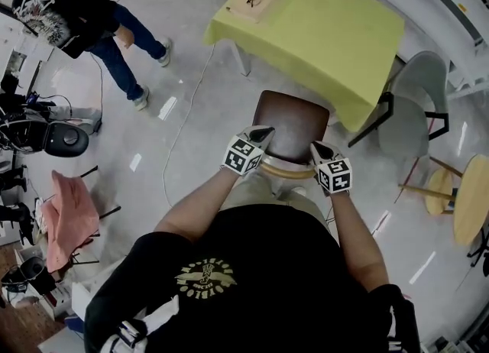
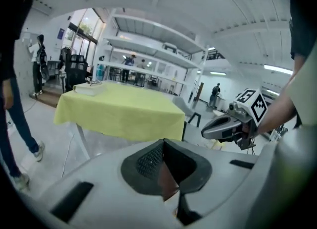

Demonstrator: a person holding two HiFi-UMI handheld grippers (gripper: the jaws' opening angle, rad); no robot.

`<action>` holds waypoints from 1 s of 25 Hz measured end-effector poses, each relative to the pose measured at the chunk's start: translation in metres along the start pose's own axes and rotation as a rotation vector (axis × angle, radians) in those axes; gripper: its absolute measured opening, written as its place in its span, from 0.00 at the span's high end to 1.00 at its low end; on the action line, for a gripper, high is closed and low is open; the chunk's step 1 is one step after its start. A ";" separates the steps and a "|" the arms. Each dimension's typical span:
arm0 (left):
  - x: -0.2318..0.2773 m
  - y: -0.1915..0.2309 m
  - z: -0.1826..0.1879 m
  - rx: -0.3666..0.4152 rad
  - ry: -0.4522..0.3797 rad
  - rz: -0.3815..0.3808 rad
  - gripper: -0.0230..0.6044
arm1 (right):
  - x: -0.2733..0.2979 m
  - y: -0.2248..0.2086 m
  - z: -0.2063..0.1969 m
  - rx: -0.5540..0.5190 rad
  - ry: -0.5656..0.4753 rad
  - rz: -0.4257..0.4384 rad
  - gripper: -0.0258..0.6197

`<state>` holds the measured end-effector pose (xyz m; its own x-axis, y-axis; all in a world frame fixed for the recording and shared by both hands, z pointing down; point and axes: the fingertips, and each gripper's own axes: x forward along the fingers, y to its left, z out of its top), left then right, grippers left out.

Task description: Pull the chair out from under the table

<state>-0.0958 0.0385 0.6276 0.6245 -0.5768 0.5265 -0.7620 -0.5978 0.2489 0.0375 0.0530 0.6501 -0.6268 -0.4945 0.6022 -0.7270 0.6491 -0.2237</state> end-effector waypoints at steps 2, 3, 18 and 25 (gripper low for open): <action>-0.004 0.005 0.019 -0.007 -0.046 0.032 0.95 | -0.005 -0.003 0.020 0.005 -0.048 -0.015 0.94; -0.006 0.007 0.029 -0.008 -0.068 0.044 0.95 | -0.008 -0.005 0.030 0.009 -0.072 -0.021 0.94; -0.064 -0.003 0.146 0.068 -0.313 0.071 0.95 | -0.062 -0.001 0.144 -0.014 -0.335 -0.072 0.94; -0.095 -0.002 0.190 0.030 -0.408 0.051 0.95 | -0.091 0.005 0.189 -0.037 -0.443 -0.056 0.94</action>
<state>-0.1205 -0.0113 0.4227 0.6074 -0.7759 0.1706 -0.7921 -0.5753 0.2038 0.0381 -0.0081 0.4488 -0.6519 -0.7242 0.2247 -0.7580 0.6304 -0.1675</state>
